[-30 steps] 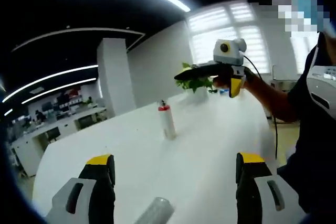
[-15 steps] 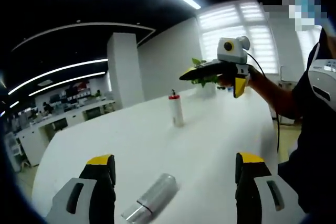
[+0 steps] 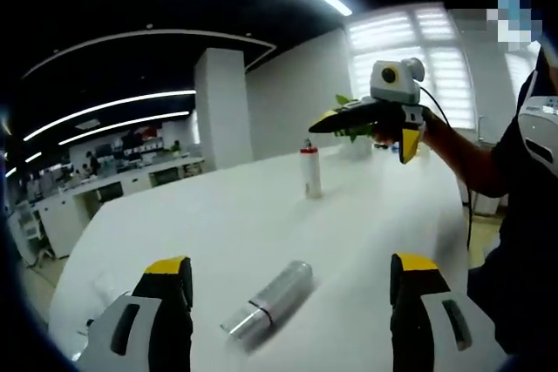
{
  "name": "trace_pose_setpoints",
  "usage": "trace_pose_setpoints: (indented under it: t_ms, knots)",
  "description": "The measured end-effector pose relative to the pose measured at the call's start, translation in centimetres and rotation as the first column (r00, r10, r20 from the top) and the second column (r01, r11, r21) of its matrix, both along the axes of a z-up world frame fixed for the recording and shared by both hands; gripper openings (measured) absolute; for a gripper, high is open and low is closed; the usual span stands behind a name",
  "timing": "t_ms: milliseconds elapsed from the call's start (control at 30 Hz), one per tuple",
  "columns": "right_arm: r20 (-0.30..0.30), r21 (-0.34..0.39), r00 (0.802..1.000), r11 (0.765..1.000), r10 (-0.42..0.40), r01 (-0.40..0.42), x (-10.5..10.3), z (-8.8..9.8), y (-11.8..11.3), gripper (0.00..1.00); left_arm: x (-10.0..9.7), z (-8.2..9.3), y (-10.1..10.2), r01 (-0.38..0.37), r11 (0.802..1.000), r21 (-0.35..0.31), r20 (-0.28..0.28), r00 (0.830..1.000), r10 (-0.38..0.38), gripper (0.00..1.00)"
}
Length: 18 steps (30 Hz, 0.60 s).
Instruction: Arrange the skincare products in the storage area until every visible bottle or jar stands upright without overlapping.
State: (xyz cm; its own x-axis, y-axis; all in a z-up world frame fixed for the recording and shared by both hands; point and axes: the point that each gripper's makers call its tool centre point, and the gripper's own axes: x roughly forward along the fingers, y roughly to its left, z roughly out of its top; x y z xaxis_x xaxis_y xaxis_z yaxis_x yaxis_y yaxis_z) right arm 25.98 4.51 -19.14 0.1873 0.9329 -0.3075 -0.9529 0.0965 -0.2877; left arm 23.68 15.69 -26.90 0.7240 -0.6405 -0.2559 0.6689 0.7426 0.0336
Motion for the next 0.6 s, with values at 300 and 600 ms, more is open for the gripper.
trace_pose_setpoints:
  t_ms: [300,600]
  knots:
    - [-0.01,-0.026,0.999,0.999,0.04,-0.04,-0.2,-0.6,2.9,0.78,-0.2,-0.5,2.0,-0.027,0.999,-0.032,-0.01,1.0,0.027,0.95]
    - [-0.035,-0.038,0.997,0.997,0.072,-0.073,0.2,-1.4,5.5,0.78,-0.4,-1.0,4.4,-0.065,0.996,-0.064,-0.021,0.998,0.064,0.94]
